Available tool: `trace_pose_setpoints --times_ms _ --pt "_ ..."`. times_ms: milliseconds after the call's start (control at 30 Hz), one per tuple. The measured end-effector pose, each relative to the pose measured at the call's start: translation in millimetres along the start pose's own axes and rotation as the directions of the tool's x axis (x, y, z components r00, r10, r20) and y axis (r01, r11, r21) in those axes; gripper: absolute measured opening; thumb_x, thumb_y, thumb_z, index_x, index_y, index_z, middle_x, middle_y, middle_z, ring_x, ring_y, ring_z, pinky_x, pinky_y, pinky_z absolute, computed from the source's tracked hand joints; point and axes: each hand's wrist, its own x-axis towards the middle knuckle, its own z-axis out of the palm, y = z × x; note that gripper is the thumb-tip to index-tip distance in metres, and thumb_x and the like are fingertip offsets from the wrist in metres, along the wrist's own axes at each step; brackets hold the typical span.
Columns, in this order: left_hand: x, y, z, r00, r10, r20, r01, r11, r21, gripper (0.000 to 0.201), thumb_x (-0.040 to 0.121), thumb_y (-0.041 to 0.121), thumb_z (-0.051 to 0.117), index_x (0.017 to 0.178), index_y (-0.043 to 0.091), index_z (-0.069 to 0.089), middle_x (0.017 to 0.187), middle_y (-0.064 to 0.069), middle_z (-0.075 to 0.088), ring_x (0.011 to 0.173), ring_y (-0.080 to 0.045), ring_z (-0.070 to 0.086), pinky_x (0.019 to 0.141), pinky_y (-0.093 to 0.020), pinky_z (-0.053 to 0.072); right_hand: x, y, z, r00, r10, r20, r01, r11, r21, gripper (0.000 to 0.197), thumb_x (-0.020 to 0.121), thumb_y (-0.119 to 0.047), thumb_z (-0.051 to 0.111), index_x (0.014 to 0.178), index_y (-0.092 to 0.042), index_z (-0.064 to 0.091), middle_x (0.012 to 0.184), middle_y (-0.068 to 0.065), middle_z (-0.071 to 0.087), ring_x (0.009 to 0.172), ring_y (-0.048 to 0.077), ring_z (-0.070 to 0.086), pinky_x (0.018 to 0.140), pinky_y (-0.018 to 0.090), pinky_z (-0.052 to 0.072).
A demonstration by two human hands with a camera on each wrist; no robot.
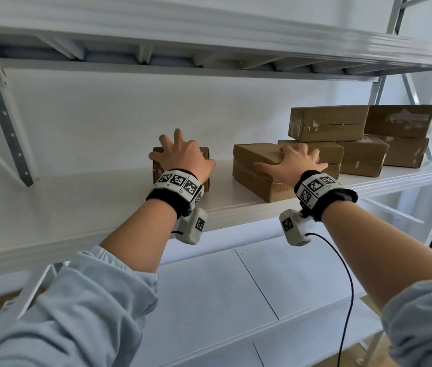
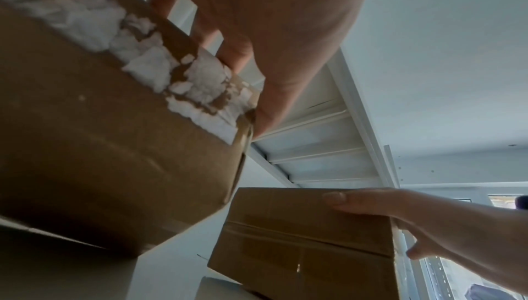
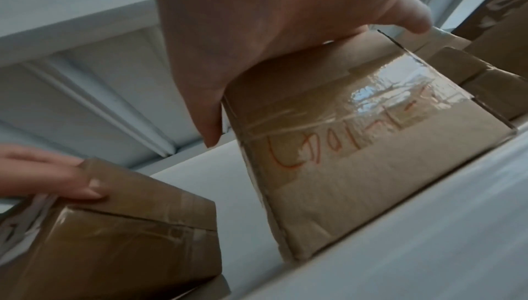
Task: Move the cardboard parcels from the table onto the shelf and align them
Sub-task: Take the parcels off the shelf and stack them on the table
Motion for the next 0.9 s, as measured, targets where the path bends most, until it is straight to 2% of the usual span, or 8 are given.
trace_pose_setpoints --times_ms 67,167,300,400,500,667,900 --pt "-1.3 7.3 -1.3 1.0 0.01 -0.016 -0.011 1.0 -0.018 0.046 0.078 0.053 0.06 0.109 0.02 0.066 0.142 -0.004 0.036 0.126 -0.037 0.029 0.099 -0.06 0.033 -0.3 2.4 -2.9 0.999 0.003 0.032 -0.004 0.999 0.041 0.105 0.057 -0.095 0.05 0.14 -0.031 0.043 0.147 0.009 0.032 0.135 0.044 0.027 0.104 0.067 0.029" --pt "-6.3 15.9 -1.1 0.999 0.023 -0.044 -0.025 0.999 -0.04 0.044 0.08 0.054 0.059 0.11 0.022 0.065 0.139 -0.004 0.042 0.126 -0.037 0.03 0.099 -0.061 0.034 -4.3 3.5 -8.5 0.999 -0.024 0.036 0.021 0.998 0.058 0.092 0.063 -0.083 0.061 0.136 -0.028 0.047 0.14 0.009 0.035 0.128 0.041 0.032 0.099 0.056 0.037" --pt "-15.8 25.0 -1.5 0.994 0.041 -0.097 -0.046 0.998 -0.052 0.043 0.081 0.057 0.057 0.106 0.023 0.063 0.117 0.0 0.059 0.12 -0.034 0.037 0.096 -0.061 0.036 -16.2 3.1 -13.6 0.998 -0.046 -0.032 0.048 0.998 0.048 0.084 0.065 -0.078 0.06 0.131 -0.027 0.054 0.136 0.008 0.039 0.124 0.04 0.035 0.098 0.054 0.036" --pt "-25.8 30.5 -6.3 0.991 0.04 -0.131 -0.05 0.996 -0.078 0.04 0.082 0.06 0.057 0.101 0.025 0.063 0.109 0.002 0.063 0.117 -0.032 0.039 0.095 -0.06 0.036 -28.7 -0.2 -18.3 0.993 -0.081 -0.086 0.086 0.994 0.06 0.081 0.064 -0.077 0.058 0.129 -0.027 0.056 0.136 0.007 0.039 0.122 0.039 0.035 0.098 0.053 0.035" --pt "-39.0 34.7 -14.6 0.986 0.041 -0.16 -0.055 0.995 -0.079 0.04 0.082 0.061 0.056 0.102 0.027 0.063 0.11 0.004 0.063 0.116 -0.031 0.039 0.094 -0.06 0.036 -40.6 -1.6 -27.1 0.984 -0.114 -0.137 0.126 0.988 0.085 0.08 0.062 -0.076 0.055 0.124 -0.026 0.057 0.131 0.006 0.041 0.121 0.039 0.036 0.096 0.052 0.036" --pt "-69.7 29.4 -27.5 0.977 0.03 -0.21 -0.043 0.997 -0.056 0.047 0.083 0.062 0.055 0.117 0.03 0.063 0.122 0.006 0.062 0.12 -0.03 0.038 0.095 -0.057 0.036 -66.2 -0.6 -38.6 0.976 -0.137 -0.168 0.156 0.983 0.101 0.077 0.064 -0.076 0.055 0.12 -0.024 0.059 0.129 0.006 0.041 0.121 0.038 0.035 0.093 0.05 0.035" --pt "-125.0 -0.4 -45.3 0.97 -0.066 -0.236 0.062 0.998 -0.026 0.05 0.079 0.066 0.053 0.116 0.033 0.063 0.123 0.009 0.063 0.12 -0.029 0.039 0.092 -0.054 0.037 -115.5 -14.1 -41.5 0.964 -0.218 -0.151 0.239 0.961 0.138 0.071 0.063 -0.075 0.053 0.112 -0.023 0.06 0.125 0.005 0.042 0.117 0.038 0.036 0.089 0.049 0.035"
